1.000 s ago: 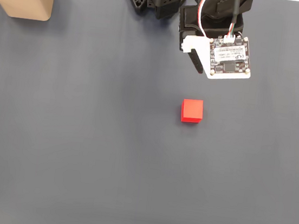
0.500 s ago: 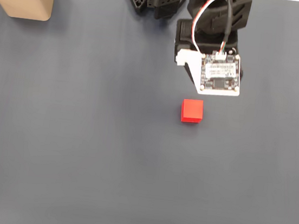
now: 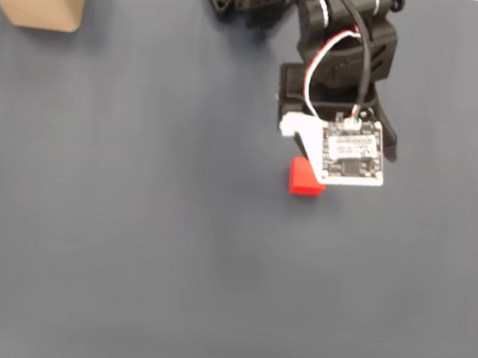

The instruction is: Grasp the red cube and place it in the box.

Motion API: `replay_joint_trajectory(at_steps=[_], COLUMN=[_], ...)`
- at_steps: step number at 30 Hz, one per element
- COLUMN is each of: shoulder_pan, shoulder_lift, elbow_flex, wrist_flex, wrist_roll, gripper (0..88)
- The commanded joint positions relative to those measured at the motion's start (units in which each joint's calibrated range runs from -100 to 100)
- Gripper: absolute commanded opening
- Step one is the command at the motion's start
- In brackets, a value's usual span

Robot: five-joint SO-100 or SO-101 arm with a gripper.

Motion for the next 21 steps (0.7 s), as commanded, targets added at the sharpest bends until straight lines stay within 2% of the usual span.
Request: replay_joint_trajectory(at_steps=[1, 21], shoulder_pan=[0.5, 3.6], shoulder_lift=[0.5, -2.0], elbow_flex=[-2.7, 8.9], wrist_flex=[-1.4, -7.4], wrist_roll=[0.4, 1.9], gripper=[36.5, 39.1])
